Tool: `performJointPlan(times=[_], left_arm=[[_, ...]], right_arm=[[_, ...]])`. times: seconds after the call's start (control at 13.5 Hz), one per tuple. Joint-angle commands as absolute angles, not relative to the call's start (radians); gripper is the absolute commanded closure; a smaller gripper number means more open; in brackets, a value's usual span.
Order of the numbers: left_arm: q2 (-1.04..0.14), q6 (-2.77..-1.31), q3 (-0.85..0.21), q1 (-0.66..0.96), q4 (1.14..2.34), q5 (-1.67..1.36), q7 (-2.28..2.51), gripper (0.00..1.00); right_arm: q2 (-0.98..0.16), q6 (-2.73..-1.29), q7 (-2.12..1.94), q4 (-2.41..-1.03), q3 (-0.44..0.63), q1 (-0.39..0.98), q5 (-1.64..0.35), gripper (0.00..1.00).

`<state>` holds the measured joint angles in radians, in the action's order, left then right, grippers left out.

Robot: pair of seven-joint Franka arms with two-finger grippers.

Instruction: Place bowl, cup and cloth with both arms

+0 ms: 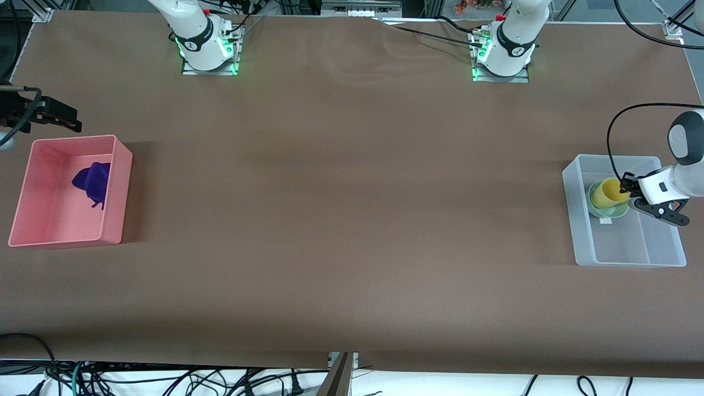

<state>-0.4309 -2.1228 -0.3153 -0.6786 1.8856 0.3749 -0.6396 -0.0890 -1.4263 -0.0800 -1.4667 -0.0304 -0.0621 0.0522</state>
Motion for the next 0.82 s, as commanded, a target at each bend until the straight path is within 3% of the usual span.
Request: performJointPlan(times=[0.0, 0.15, 0.37, 0.74], left_arm=[[-0.324, -1.996, -0.374, -0.687, 1.855, 0.377, -0.709, 0.00], [-0.241, -1.840, -0.455, -0.687, 1.792, 0.303, -0.683, 0.00], [-0.222, -1.656, -0.560, -0.684, 1.645, 0.212, -0.568, 0.00], [-0.219, -1.529, -0.779, -0.686, 1.526, 0.196, -0.211, 0.00]], right_arm=[[-0.095, -1.407, -0.074, -1.447, -0.029, -0.058, 0.043, 0.00], [-0.095, -1.407, -0.074, -1.447, -0.029, -0.058, 0.043, 0.00], [-0.095, -1.408, -0.074, -1.447, -0.029, -0.058, 0.043, 0.00], [-0.095, -1.408, -0.071, -1.447, -0.029, -0.058, 0.043, 0.00]])
